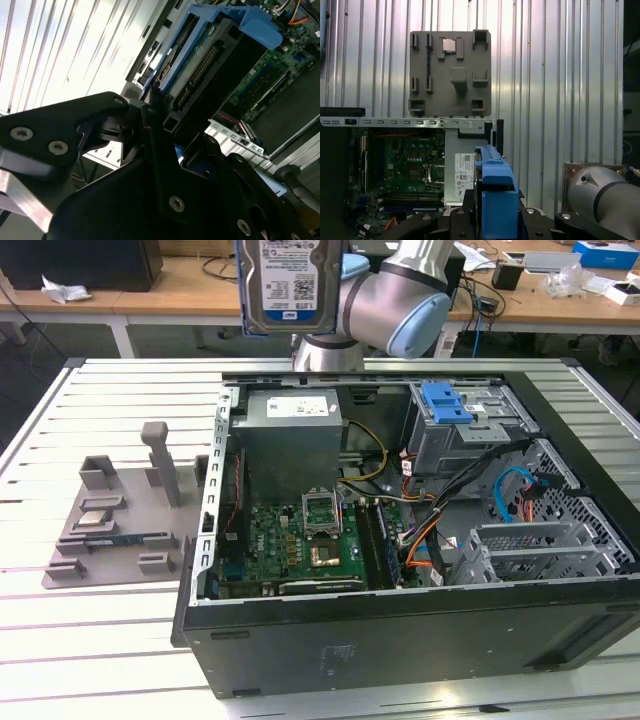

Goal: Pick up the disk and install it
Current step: 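Pick up the disk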

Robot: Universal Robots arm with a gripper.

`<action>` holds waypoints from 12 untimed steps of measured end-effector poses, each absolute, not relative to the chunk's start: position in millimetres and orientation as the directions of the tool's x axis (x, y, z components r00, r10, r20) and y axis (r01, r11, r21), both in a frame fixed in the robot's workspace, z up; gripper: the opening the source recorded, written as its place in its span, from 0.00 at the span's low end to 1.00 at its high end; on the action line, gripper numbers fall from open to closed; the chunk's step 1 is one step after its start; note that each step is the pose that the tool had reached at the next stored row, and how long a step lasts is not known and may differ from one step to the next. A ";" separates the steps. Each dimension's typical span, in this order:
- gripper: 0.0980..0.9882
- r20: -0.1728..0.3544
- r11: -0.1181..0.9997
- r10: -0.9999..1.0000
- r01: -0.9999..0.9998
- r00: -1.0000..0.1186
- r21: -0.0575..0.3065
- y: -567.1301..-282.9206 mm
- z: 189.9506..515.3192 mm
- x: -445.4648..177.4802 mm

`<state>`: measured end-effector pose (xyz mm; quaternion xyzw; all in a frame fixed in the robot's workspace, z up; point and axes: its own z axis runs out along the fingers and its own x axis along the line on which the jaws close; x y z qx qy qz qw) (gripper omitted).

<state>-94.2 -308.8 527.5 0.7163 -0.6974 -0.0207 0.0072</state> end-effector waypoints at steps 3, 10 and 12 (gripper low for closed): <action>0.30 -0.020 -0.027 -0.999 -0.999 0.026 0.040 -308.8 527.5 -82.4; 0.30 -0.019 -0.027 -0.999 -0.999 0.026 0.041 -308.8 527.3 -58.1; 0.30 -0.020 -0.027 -0.999 -0.999 0.026 0.041 -310.0 526.7 -50.0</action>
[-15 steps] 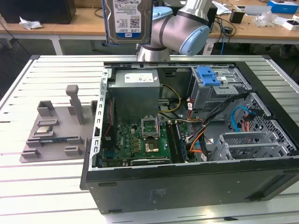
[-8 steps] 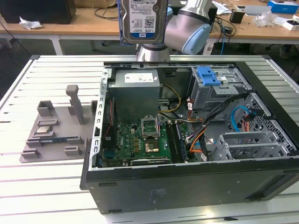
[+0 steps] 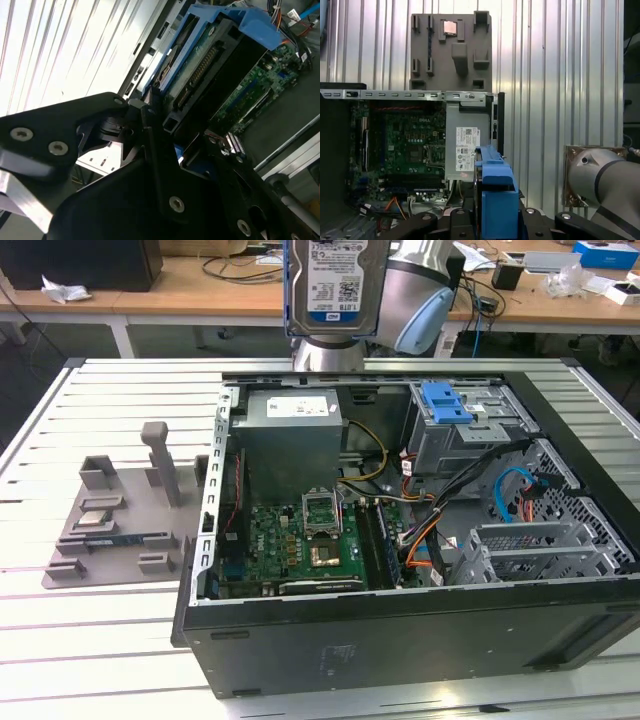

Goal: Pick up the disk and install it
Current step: 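Pick up the disk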

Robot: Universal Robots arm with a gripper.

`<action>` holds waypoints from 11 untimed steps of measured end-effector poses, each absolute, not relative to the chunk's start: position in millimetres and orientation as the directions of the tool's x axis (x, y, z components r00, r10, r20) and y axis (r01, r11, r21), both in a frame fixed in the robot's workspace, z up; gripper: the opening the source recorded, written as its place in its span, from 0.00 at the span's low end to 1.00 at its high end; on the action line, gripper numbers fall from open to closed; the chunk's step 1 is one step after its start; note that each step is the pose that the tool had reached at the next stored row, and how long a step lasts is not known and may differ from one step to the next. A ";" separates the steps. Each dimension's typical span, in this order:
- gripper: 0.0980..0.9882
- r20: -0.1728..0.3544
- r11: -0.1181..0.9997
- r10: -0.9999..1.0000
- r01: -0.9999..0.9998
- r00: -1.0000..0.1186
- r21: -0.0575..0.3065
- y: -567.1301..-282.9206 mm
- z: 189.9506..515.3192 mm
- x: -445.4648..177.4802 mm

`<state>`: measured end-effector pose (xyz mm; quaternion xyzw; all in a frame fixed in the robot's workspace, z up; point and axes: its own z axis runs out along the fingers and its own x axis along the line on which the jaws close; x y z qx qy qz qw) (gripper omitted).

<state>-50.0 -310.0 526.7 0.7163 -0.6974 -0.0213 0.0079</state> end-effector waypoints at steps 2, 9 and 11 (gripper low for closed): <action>0.30 -0.019 -0.027 -0.999 -0.999 0.026 0.042 -313.5 526.2 -41.7; 0.30 -0.020 -0.027 -0.999 -0.999 0.026 0.042 -334.9 525.1 -35.0; 0.30 -0.020 -0.027 -0.999 -0.999 0.026 0.043 -341.6 525.0 -34.9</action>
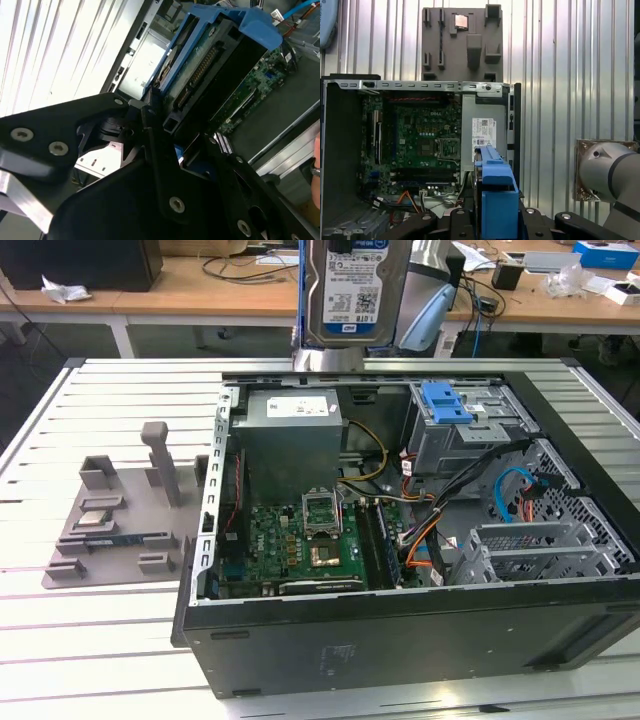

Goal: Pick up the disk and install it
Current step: 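Pick up the disk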

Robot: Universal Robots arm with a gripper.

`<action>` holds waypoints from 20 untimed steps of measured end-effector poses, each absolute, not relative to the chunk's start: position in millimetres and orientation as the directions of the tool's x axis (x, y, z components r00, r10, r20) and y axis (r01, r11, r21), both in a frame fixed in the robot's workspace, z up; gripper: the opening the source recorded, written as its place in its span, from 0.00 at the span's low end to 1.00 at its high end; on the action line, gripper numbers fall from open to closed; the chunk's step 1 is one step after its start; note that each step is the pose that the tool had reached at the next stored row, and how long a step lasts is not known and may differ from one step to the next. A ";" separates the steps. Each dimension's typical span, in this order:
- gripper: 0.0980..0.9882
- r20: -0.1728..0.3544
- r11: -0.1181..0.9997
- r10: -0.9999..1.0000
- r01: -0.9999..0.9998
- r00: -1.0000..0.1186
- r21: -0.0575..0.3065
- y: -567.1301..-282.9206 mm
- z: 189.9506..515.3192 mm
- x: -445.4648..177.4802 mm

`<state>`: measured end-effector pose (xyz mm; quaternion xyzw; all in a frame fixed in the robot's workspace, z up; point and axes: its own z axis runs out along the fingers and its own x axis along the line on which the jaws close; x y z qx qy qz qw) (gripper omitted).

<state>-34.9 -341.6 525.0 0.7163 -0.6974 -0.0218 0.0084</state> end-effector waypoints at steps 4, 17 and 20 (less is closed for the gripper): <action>0.30 -0.020 -0.027 -0.999 -0.999 0.026 0.043 -359.9 524.1 -35.0; 0.30 -0.020 -0.027 -0.999 -0.999 0.026 0.043 -401.1 518.8 -34.9; 0.30 -0.020 -0.027 -0.999 -0.999 0.026 0.043 -412.9 517.3 -34.9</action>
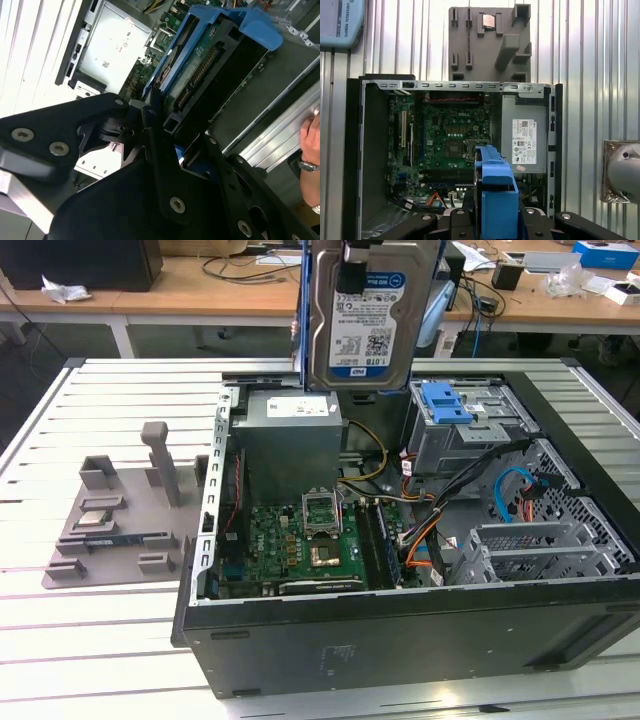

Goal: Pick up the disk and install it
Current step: 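Pick up the disk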

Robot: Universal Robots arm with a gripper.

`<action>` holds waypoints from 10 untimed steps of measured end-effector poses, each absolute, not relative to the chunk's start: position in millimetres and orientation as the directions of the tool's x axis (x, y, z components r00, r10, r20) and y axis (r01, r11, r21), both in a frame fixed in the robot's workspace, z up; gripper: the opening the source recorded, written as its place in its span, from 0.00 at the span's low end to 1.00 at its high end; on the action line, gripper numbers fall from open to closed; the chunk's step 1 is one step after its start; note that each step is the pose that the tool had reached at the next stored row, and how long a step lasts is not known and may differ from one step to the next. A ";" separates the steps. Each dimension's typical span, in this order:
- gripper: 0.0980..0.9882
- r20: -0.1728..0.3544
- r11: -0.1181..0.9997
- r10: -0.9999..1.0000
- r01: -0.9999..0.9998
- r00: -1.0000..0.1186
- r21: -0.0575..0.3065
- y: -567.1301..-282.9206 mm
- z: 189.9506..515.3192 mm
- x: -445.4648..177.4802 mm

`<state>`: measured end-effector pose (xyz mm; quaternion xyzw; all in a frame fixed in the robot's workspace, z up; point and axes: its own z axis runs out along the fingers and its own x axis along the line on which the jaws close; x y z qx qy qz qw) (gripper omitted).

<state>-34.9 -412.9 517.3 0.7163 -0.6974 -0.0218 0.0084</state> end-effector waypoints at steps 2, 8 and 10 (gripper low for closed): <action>0.30 -0.020 -0.027 -0.999 -0.999 0.026 0.043 -420.5 516.6 -34.8; 0.30 -0.020 -0.027 -0.999 -0.999 0.026 0.043 -441.8 514.5 -34.9; 0.30 -0.020 -0.027 -0.999 -0.999 0.026 0.043 -447.9 513.9 -34.9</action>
